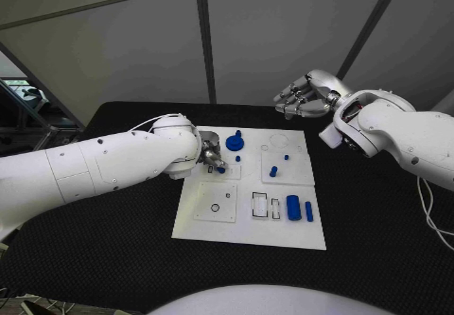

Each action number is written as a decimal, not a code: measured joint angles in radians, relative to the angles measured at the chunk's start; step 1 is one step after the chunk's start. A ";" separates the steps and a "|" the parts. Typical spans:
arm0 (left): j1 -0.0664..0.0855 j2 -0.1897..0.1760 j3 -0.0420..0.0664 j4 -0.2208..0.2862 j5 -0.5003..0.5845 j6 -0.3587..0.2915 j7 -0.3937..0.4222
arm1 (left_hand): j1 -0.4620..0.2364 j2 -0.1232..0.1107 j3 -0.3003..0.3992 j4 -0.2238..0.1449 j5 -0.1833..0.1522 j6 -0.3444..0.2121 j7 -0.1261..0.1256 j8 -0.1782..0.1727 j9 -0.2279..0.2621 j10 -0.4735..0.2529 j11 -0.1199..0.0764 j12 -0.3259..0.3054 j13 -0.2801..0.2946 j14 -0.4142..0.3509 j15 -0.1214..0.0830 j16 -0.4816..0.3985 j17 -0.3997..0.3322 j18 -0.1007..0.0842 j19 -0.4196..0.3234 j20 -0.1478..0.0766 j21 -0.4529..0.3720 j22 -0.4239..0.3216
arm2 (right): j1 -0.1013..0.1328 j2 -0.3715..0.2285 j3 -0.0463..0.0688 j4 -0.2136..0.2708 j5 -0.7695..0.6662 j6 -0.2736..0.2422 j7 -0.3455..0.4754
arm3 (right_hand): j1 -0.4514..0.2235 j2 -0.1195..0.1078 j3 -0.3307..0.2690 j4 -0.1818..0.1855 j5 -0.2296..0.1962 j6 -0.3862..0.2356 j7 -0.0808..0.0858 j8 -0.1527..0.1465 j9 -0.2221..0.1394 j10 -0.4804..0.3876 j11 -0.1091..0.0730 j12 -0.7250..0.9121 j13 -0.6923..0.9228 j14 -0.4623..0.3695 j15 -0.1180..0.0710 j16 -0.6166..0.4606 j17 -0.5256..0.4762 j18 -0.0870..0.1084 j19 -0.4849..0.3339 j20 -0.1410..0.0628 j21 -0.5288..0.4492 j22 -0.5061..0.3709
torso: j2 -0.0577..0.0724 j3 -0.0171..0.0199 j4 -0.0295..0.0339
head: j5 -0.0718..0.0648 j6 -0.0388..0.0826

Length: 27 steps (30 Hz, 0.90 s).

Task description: Assemble the parts on the task board

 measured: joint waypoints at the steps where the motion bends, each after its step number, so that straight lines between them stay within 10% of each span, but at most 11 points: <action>1: 0.000 0.000 0.000 0.000 0.000 0.001 -0.001 | -0.001 -0.001 0.005 -0.005 0.000 0.000 0.000 0.000 0.000 0.000 0.000 0.000 0.000 0.000 0.000 0.000 0.000 0.000 0.000 0.000 0.000 0.000 | 0.000 0.000 0.000 0.000 0.000 0.000 0.000 | 0.000 0.000 0.000 0.000 0.000 0.000 0.000 0.000 0.000 0.000 0.000 0.000 0.000 0.000 0.000 0.000 0.000 0.000 0.000 0.000 0.000 0.000 | 0.000 0.0000 0.0000 | 0.000 0.000; 21: 0.001 0.002 0.000 -0.003 0.000 0.014 -0.011 | -0.080 -0.002 0.033 -0.048 -0.001 0.009 -0.007 -0.001 0.005 0.004 -0.004 0.010 0.009 0.000 0.000 0.004 0.000 0.000 0.004 0.004 0.000 0.000 | 0.000 0.002 0.000 -0.002 -0.001 0.006 -0.001 | 0.000 0.000 0.000 0.000 0.004 0.000 0.000 0.000 0.000 0.000 0.000 0.000 -0.001 0.000 0.000 -0.004 0.000 0.000 0.000 0.000 0.000 -0.002 | 0.000 -0.0006 0.0004 | 0.000 -0.001; 27: 0.000 0.003 -0.001 -0.006 0.000 0.014 -0.014 | -0.128 -0.004 -0.034 -0.011 0.000 0.018 -0.008 0.003 0.007 0.016 -0.010 0.017 0.015 0.000 0.000 0.004 0.000 0.000 0.007 0.000 0.000 0.000 | 0.000 0.002 0.000 -0.002 -0.001 0.007 -0.001 | -0.004 -0.004 0.000 0.000 0.004 0.000 0.000 0.000 0.000 0.000 0.000 0.000 -0.001 0.000 0.000 -0.004 0.000 0.000 0.000 0.000 0.000 -0.002 | 0.000 -0.0008 0.0004 | -0.001 0.000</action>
